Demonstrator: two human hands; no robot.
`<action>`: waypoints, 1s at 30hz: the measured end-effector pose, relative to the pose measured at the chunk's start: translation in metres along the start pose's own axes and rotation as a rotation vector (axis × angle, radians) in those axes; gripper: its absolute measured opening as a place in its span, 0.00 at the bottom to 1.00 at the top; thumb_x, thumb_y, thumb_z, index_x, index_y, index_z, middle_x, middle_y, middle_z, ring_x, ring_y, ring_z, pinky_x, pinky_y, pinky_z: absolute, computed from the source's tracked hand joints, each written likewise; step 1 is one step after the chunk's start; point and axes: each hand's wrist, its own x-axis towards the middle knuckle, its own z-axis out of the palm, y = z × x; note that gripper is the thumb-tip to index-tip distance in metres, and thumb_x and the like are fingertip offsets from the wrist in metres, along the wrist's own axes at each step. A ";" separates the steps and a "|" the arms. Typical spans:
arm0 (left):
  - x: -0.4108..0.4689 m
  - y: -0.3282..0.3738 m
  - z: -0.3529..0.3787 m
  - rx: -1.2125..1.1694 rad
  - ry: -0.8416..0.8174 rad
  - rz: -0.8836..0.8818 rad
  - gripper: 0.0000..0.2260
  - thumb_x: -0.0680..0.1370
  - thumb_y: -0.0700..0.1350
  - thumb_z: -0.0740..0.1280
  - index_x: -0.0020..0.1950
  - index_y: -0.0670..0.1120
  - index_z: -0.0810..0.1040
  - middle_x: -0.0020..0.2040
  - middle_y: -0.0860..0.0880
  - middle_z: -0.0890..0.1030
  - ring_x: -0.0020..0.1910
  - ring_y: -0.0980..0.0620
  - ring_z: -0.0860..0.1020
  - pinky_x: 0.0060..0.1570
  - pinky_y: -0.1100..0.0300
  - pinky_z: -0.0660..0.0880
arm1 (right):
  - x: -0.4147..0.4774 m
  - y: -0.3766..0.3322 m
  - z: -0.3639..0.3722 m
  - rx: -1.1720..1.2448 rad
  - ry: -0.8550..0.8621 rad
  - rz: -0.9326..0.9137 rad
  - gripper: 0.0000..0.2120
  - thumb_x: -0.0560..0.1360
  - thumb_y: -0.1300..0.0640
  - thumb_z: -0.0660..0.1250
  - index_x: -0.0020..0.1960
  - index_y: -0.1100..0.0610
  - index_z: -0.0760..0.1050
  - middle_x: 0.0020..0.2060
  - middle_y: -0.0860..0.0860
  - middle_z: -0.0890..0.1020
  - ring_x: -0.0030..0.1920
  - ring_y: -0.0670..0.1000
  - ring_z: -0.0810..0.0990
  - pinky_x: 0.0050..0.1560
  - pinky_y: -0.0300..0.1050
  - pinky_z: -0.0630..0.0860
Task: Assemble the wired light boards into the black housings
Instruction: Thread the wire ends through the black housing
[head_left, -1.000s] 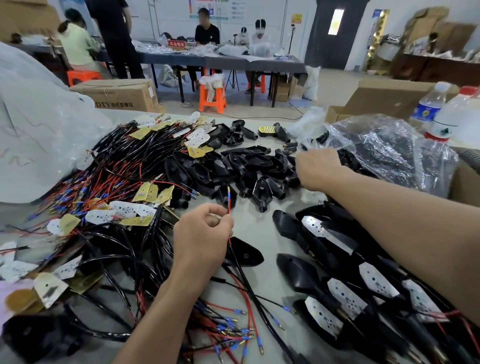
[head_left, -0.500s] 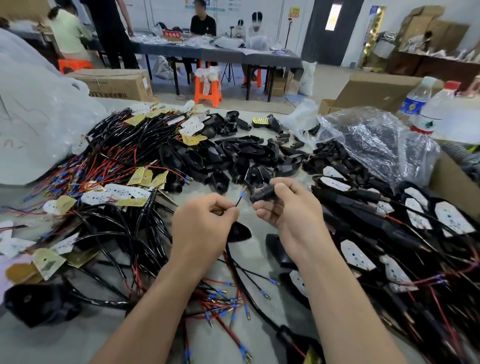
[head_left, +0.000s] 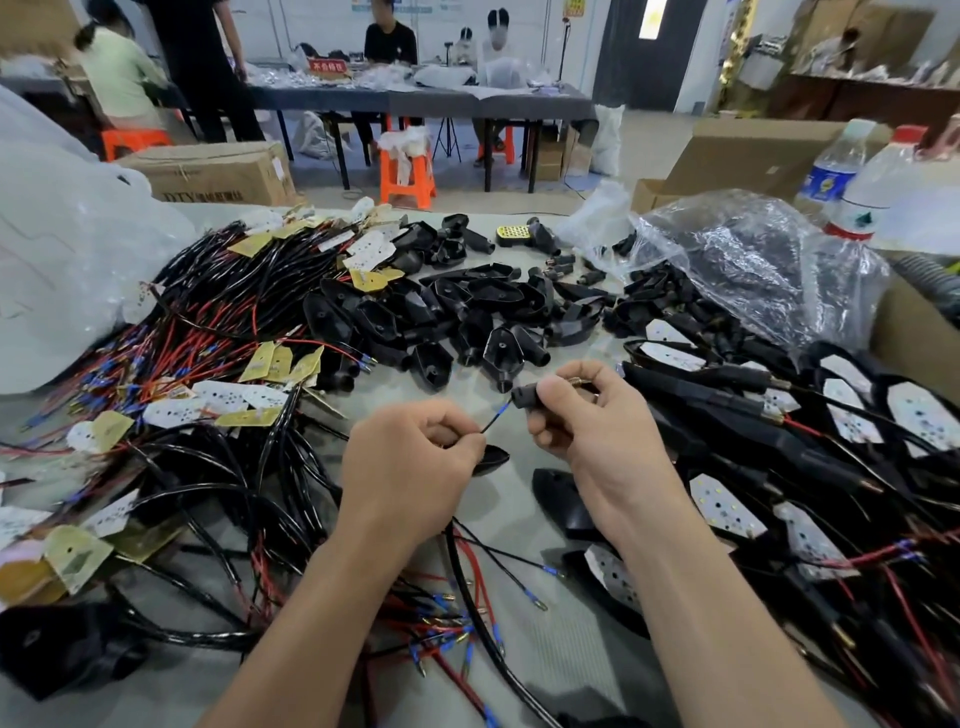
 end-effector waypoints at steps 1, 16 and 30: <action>-0.001 0.001 0.000 0.007 -0.010 0.014 0.09 0.69 0.48 0.78 0.40 0.62 0.83 0.31 0.62 0.82 0.33 0.61 0.81 0.32 0.66 0.76 | 0.000 -0.001 -0.001 -0.013 0.015 -0.021 0.08 0.78 0.67 0.69 0.48 0.56 0.73 0.33 0.56 0.79 0.29 0.51 0.77 0.31 0.41 0.74; -0.001 0.005 -0.011 -0.165 -0.012 -0.025 0.13 0.72 0.43 0.76 0.40 0.64 0.85 0.32 0.59 0.84 0.33 0.59 0.82 0.32 0.72 0.74 | -0.006 0.001 -0.006 -0.030 0.085 -0.112 0.10 0.78 0.69 0.68 0.48 0.55 0.74 0.31 0.50 0.76 0.32 0.50 0.74 0.34 0.38 0.75; 0.001 0.004 -0.012 -0.146 -0.050 -0.046 0.13 0.70 0.42 0.77 0.37 0.63 0.86 0.33 0.60 0.84 0.34 0.61 0.82 0.33 0.73 0.74 | -0.002 0.001 -0.004 0.043 -0.036 -0.055 0.09 0.79 0.70 0.67 0.51 0.57 0.74 0.32 0.52 0.79 0.31 0.50 0.75 0.42 0.46 0.74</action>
